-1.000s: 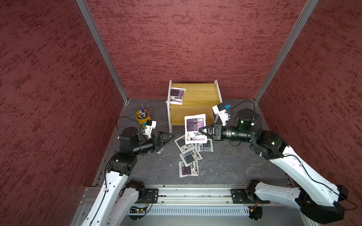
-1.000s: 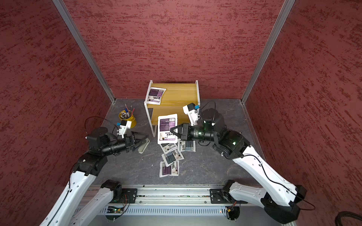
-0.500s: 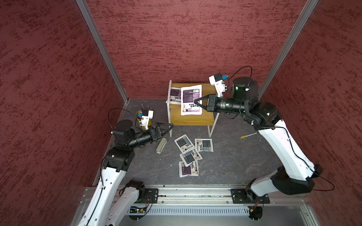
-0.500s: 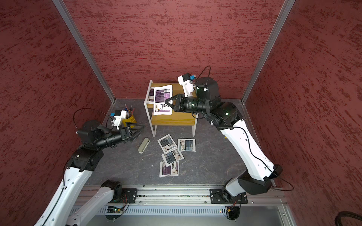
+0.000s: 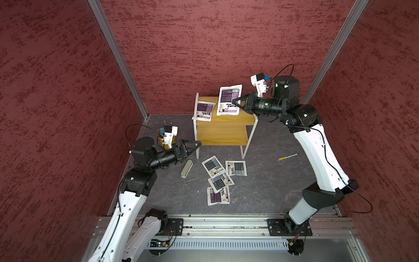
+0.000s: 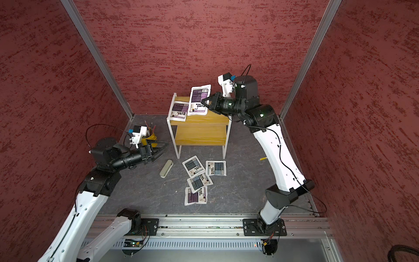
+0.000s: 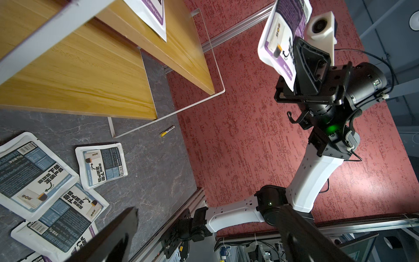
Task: Place the bagged coffee beans on the shelf by color
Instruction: Place the bagged coffee beans on the shelf.
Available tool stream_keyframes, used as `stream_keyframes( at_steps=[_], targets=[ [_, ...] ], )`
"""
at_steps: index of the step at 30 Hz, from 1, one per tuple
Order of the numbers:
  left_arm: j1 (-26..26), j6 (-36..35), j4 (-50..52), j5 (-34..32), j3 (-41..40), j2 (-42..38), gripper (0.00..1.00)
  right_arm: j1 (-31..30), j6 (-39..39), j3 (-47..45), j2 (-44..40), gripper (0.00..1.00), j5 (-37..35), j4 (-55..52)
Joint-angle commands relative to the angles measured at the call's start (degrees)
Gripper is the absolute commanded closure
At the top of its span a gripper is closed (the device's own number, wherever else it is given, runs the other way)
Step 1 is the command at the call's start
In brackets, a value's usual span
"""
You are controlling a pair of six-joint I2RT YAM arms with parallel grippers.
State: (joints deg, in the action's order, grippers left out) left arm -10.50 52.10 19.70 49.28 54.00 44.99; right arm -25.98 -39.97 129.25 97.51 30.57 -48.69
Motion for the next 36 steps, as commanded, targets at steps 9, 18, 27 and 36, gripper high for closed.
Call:
stream_keyframes(
  at_steps=[9,18,27,36],
  targets=[
    [0.77,-3.19,5.09,1.10,-0.74,-0.34,0.00,3.79,-3.18,4.34,8.41,0.92,5.30,1.44],
    [2.13,-3.56,6.31,1.87,-1.74,-0.89,0.00,4.47,-4.16,4.34,12.41,0.92,7.79,2.04],
    [3.20,-3.67,6.62,2.56,-2.27,-0.88,0.00,4.97,-3.63,3.90,13.45,0.92,7.58,1.13],
    [4.04,-4.07,7.44,3.31,-2.48,-1.27,0.00,5.50,-3.76,3.90,14.46,0.89,7.93,0.76]
  ],
)
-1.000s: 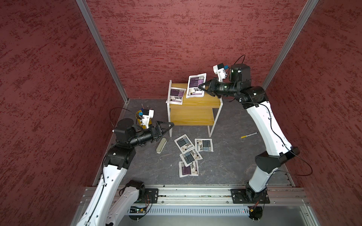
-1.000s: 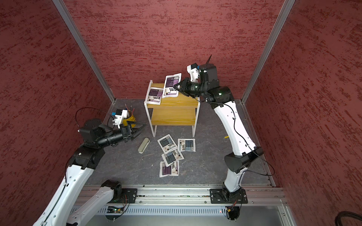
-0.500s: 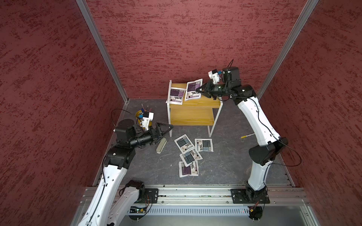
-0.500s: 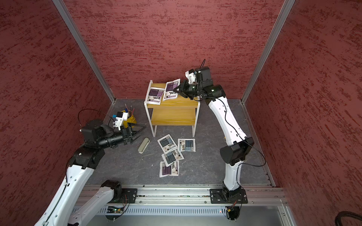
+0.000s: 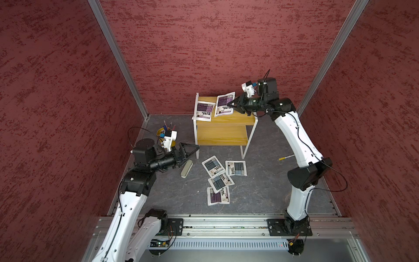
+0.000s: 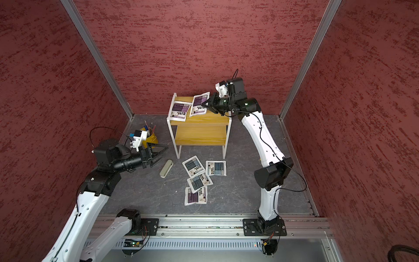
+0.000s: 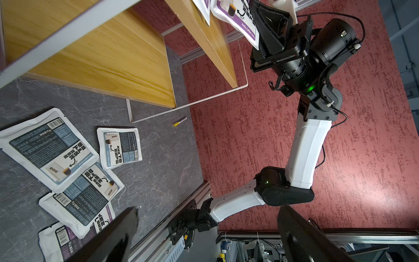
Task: Place the bagged coffee beans on the shelf by color
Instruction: Place the bagged coffee beans on the shelf.
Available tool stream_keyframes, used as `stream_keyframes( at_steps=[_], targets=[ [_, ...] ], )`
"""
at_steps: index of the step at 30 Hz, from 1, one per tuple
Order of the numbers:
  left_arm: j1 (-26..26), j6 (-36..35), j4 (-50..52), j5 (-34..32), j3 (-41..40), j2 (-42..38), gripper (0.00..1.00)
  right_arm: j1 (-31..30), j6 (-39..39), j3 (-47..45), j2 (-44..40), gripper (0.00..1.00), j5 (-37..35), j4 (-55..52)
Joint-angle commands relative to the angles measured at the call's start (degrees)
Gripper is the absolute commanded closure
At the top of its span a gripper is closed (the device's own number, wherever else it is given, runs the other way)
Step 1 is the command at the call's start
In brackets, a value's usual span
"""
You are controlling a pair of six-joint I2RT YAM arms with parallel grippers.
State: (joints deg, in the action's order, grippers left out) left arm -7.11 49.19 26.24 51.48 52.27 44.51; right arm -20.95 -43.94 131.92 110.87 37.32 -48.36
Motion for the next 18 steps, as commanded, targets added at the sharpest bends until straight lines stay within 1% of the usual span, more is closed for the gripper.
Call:
stream_keyframes(
  at_steps=[1,6,12,13,18],
  targets=[
    [0.83,-1.27,0.93,1.09,-0.74,-0.85,0.00,0.50,0.18,1.24,1.23,0.88,1.18,0.45],
    [1.23,-1.26,1.27,1.60,-0.70,-0.92,0.00,0.50,-0.09,1.24,2.00,0.85,1.46,0.71],
    [1.70,-1.47,1.88,1.69,-0.94,-1.09,0.00,0.48,0.12,1.20,2.45,0.78,1.70,0.90],
    [1.68,-1.47,1.81,1.74,-1.03,-1.21,0.00,0.50,0.13,1.20,2.57,0.75,1.71,0.92],
    [1.92,-1.56,1.89,1.78,-1.03,-1.12,0.00,0.56,0.57,1.25,2.59,0.54,1.20,0.40]
  ],
)
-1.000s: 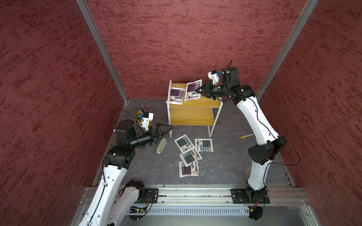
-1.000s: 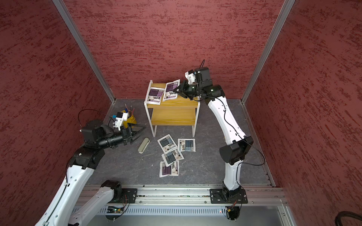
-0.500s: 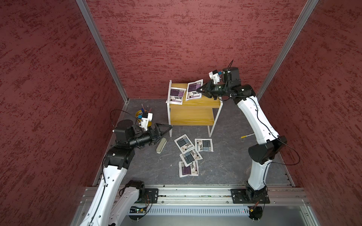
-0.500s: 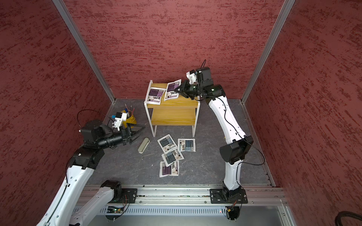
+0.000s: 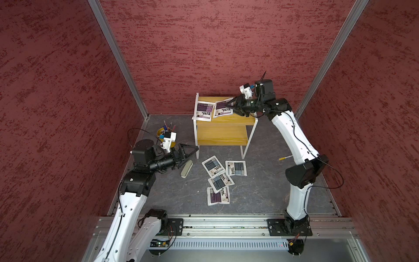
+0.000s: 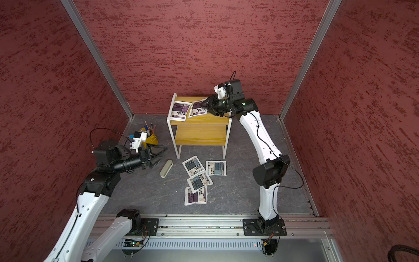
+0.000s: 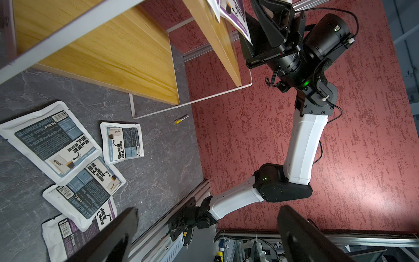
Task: Place the bagged coffee beans on the shelf by color
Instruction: Place the bagged coffee beans on the shelf.
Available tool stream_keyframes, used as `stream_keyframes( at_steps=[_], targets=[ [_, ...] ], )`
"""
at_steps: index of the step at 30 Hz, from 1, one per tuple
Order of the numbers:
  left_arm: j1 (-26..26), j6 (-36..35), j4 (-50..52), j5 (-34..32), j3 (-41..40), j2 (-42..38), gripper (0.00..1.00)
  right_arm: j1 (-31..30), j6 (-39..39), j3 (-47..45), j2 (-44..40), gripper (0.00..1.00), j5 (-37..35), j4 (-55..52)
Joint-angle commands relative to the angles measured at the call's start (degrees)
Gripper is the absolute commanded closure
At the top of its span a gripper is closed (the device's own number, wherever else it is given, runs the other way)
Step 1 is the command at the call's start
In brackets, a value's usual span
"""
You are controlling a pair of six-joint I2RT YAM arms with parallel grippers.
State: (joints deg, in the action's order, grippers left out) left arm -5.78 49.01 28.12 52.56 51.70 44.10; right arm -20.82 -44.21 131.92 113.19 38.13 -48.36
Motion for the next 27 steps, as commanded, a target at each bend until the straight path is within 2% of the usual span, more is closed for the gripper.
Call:
stream_keyframes(
  at_steps=[1,12,16,27],
  targets=[
    [0.68,-1.43,0.01,0.73,-0.46,-0.68,0.00,0.44,0.95,1.24,0.17,0.51,0.13,0.12],
    [0.68,-1.21,-0.07,0.79,-1.07,-0.77,0.00,0.47,5.73,4.45,-0.40,0.37,-6.42,-7.86],
    [0.68,-0.94,-0.35,0.71,-1.35,-0.79,0.00,0.43,7.04,5.63,-0.79,0.26,-8.53,-9.99],
    [0.71,-0.93,0.25,0.54,-1.60,-0.87,0.00,0.39,7.47,6.33,-3.23,0.25,-9.39,-10.12]
  ],
)
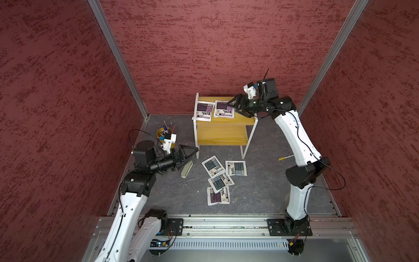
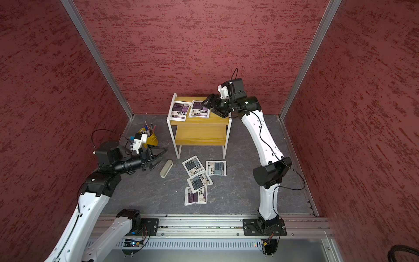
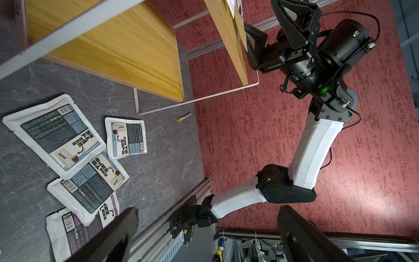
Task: Place the bagged coffee beans on the shelf by color
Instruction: Place the bagged coffee beans on the shelf, then adjust the bagged coffee beans at the center of the board.
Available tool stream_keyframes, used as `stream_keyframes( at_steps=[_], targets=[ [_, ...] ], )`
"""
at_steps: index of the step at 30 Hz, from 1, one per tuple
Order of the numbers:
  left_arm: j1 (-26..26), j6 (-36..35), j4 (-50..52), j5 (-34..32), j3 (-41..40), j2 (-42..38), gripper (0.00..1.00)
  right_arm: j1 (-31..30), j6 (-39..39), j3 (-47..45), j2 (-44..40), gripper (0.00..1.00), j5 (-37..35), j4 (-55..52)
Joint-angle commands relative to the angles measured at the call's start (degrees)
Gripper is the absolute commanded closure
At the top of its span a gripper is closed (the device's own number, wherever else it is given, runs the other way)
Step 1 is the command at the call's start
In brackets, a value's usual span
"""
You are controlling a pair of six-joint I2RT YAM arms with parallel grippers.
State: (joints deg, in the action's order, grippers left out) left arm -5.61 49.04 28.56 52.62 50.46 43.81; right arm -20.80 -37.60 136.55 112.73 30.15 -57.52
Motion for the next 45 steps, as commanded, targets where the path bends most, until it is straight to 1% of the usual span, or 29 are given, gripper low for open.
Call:
stream_keyframes(
  at_steps=[1,9,12,14,17,19,24,27,29,33,36,41,45],
  targets=[
    [0.54,-1.01,0.09,0.36,-0.36,-0.62,0.00,0.26,0.78,1.85,-3.28,0.25,-1.28,-0.77],
    [0.49,-1.09,0.56,1.04,-0.97,0.30,0.00,-1.23,0.16,2.13,-8.16,0.24,1.94,-0.05],
    [-0.08,-2.02,1.86,1.49,-0.89,1.06,0.00,-2.76,0.51,0.12,-10.84,0.24,3.20,-0.49],
    [-1.11,-3.00,3.17,1.38,-1.02,1.61,0.00,-4.07,1.12,-3.19,-13.38,0.24,3.59,-0.29],
    [-3.16,-4.63,5.82,0.17,-1.78,2.38,0.00,-6.29,1.83,-11.71,-19.42,0.24,3.49,1.68],
    [-4.62,-5.82,7.81,-1.04,-2.73,2.78,0.00,-7.44,1.09,-20.19,-24.41,0.24,3.26,4.64],
    [-8.08,-8.80,12.32,-4.00,-5.66,3.66,0.00,-11.06,-3.78,-44.23,-37.80,0.24,2.26,13.75],
    [-9.35,-9.38,13.01,-4.23,-8.13,4.69,0.00,-13.47,-6.27,-56.77,-43.27,0.24,0.93,17.26],
    [-10.24,-9.55,13.02,-4.75,-9.54,5.04,0.00,-15.03,-7.18,-63.01,-45.68,0.24,-0.45,18.29],
    [-11.85,-9.05,12.57,-5.77,-12.19,5.82,0.00,-17.31,-8.66,-73.89,-48.42,0.24,-2.20,20.94],
    [-13.28,-7.98,10.64,-6.07,-14.90,7.05,0.00,-17.93,-10.01,-80.93,-48.52,0.24,-1.85,24.10],
    [-15.17,-5.90,7.44,-7.09,-18.49,7.80,0.00,-18.78,-12.01,-88.96,-47.24,0.24,-1.37,29.66],
    [-15.93,-3.53,4.44,-7.14,-21.41,7.65,0.00,-19.84,-12.83,-93.05,-45.40,0.24,-0.68,33.03]
  ],
)
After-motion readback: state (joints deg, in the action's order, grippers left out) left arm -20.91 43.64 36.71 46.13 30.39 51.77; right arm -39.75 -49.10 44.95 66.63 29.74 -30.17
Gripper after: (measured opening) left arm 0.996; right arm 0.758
